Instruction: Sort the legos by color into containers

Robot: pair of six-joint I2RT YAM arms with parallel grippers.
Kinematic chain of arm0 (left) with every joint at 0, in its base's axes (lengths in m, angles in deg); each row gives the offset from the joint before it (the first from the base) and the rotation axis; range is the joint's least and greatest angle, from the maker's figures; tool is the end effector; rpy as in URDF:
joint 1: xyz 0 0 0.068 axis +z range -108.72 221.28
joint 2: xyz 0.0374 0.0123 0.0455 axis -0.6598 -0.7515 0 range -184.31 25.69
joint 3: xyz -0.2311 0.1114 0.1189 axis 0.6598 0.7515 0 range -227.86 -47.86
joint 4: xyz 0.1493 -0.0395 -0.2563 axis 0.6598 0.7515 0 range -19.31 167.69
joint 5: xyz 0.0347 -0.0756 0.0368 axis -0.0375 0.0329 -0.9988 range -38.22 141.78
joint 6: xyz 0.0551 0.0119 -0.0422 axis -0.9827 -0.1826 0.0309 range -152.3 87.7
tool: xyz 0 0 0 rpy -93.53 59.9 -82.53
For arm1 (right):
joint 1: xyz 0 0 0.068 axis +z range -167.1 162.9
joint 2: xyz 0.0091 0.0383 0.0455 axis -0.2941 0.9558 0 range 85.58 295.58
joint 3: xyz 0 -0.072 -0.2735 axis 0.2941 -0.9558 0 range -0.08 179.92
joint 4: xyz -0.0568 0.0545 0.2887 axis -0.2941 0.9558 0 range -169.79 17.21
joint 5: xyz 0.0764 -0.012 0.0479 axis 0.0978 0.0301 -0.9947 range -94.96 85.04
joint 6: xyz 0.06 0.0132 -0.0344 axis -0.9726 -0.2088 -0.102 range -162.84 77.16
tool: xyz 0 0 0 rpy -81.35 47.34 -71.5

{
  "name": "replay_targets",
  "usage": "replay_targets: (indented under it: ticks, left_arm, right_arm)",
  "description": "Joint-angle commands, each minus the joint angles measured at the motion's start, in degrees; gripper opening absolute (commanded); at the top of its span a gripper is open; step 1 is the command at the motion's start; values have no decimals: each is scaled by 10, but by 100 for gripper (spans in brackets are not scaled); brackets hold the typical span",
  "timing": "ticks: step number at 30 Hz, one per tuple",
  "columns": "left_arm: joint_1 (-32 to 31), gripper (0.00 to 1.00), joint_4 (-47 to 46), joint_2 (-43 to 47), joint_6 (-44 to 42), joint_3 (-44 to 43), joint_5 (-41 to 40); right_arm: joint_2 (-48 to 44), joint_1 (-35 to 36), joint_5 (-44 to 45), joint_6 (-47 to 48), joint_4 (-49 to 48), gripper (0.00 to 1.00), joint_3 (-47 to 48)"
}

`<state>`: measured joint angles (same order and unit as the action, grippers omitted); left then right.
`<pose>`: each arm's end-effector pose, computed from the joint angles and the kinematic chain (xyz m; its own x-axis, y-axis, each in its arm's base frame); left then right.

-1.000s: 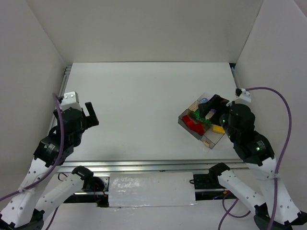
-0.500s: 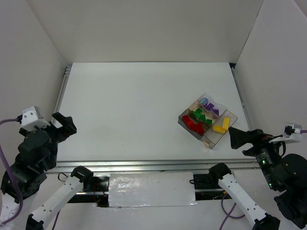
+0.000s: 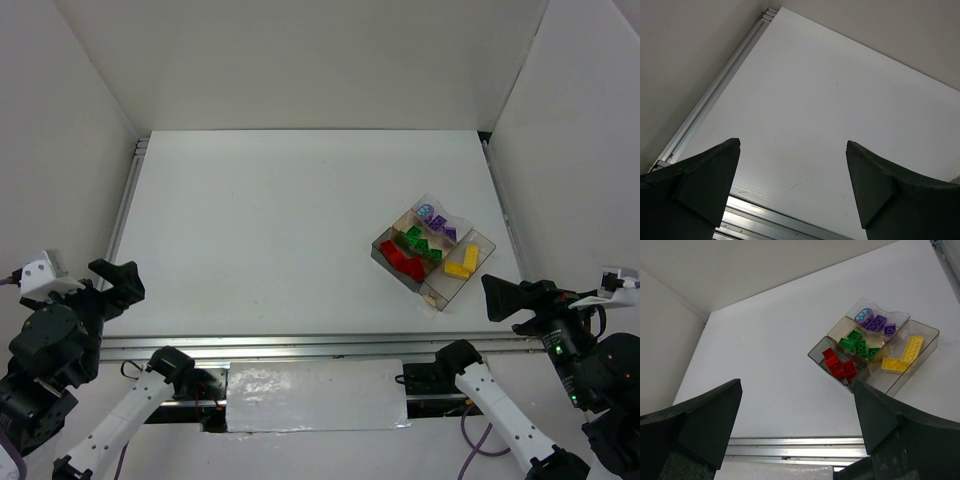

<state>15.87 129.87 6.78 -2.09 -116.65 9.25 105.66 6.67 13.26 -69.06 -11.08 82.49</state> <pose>0.0287 0.0296 0.4402 0.0179 -0.4191 -0.9078 -0.3208 0.8575 -0.4022 -0.0213 -0.0292 0.4743 -0.1324 0.4002 -0.9068 -0.0446 0.9115 0.4088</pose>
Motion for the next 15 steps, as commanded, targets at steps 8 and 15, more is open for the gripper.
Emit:
replay_targets:
  ticks: [8, 15]
  left_arm:
    - [2, 100, -11, 13, -13, 5, 9]
    - [3, 100, -19, 8, -13, 16, 23]
  right_arm:
    - [0, 2, -3, 5, -20, 100, -2]
    - [1, 2, -4, 3, -30, 100, -14]
